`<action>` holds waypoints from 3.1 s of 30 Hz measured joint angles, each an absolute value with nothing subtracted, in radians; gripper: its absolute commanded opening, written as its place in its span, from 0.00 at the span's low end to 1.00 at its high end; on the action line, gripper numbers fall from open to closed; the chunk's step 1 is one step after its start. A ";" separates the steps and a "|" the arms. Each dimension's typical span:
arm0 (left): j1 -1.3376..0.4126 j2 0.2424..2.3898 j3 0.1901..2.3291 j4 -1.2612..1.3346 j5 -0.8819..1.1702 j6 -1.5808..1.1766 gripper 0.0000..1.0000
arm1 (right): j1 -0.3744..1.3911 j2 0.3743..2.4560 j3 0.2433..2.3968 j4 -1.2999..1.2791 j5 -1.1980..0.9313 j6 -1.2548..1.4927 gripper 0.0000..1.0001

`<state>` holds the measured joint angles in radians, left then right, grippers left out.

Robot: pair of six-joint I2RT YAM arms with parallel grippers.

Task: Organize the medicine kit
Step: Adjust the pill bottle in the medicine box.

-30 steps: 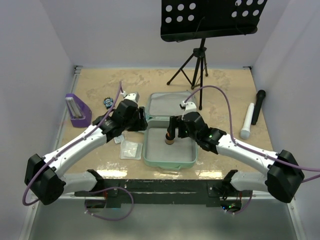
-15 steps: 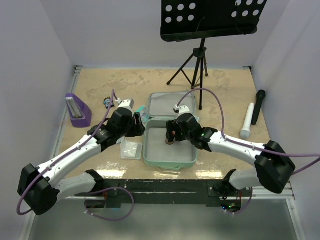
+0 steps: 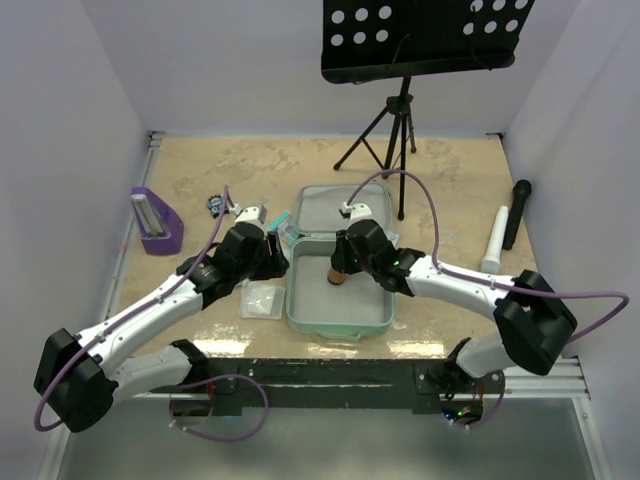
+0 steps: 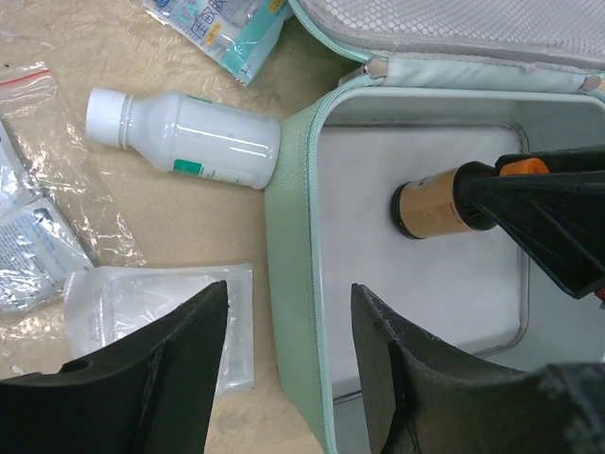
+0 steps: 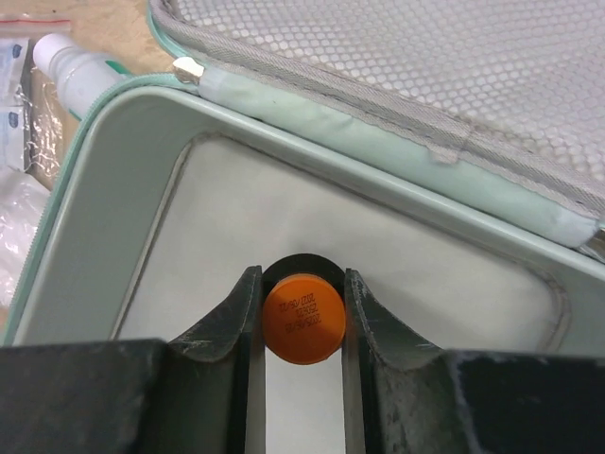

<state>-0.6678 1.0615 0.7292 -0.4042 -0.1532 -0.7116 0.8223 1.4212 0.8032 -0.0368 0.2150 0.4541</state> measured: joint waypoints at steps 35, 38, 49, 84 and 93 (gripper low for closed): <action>-0.668 1.062 0.672 -0.360 -0.120 -0.724 0.58 | 0.825 1.567 0.944 -0.088 0.017 0.426 0.68; -0.668 1.062 0.672 -0.360 -0.120 -0.724 0.58 | 0.825 1.557 0.942 -0.091 0.035 0.426 0.67; -0.668 1.062 0.671 -0.360 -0.120 -0.739 0.58 | 0.825 1.451 0.891 -0.101 0.030 0.414 0.66; -0.668 1.068 0.645 -0.338 -0.108 -0.749 0.58 | 0.840 1.602 0.943 0.025 -0.062 0.399 0.38; -0.668 1.068 0.641 -0.338 -0.109 -0.749 0.58 | 0.842 1.654 0.943 -0.024 -0.065 0.400 0.57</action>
<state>-0.6678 1.0676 0.6411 -0.3382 -0.1089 -0.7486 0.8421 1.6535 0.9432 -0.0242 -0.0650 0.3996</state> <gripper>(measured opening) 0.581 0.498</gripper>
